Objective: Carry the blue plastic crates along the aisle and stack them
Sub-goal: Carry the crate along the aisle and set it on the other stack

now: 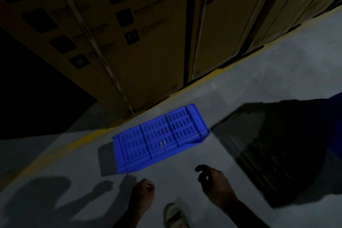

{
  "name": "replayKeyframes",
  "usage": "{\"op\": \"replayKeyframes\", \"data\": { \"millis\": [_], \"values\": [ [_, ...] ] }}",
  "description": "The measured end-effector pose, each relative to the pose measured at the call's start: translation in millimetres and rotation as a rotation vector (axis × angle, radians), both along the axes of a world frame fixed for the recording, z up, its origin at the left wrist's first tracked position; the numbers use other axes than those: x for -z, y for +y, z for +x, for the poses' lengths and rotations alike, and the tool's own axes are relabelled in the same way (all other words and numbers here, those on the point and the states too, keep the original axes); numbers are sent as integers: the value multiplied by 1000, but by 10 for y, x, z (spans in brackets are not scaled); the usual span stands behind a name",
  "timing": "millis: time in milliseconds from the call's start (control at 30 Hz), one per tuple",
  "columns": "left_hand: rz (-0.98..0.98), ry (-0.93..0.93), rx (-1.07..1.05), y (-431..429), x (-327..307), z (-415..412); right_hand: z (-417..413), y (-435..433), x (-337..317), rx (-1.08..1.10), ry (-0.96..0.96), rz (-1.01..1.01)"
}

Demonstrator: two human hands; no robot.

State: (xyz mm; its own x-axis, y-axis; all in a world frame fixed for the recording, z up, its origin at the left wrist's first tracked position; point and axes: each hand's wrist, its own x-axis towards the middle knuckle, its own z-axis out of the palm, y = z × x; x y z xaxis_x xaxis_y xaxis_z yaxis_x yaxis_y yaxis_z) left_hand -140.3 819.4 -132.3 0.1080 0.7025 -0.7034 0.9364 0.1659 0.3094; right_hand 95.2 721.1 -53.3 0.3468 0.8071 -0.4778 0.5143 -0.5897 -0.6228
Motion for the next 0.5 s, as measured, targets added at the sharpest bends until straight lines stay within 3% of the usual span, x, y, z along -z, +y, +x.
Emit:
{"op": "replayKeyframes", "data": {
  "millis": [133,267,433,500],
  "values": [
    [-104,-146,-267,216,811,132,-92,151,806,37,61,-21],
    [-315,-586,-925,345,1274,361,-195,91,1410,133,98,-33],
    [-244,-930,-1393,729,1611,495,-217,-96,1676,170,136,-77],
    [-235,-977,-1495,814,1565,552,-199,-147,1668,229,156,-54]
  ]
}}
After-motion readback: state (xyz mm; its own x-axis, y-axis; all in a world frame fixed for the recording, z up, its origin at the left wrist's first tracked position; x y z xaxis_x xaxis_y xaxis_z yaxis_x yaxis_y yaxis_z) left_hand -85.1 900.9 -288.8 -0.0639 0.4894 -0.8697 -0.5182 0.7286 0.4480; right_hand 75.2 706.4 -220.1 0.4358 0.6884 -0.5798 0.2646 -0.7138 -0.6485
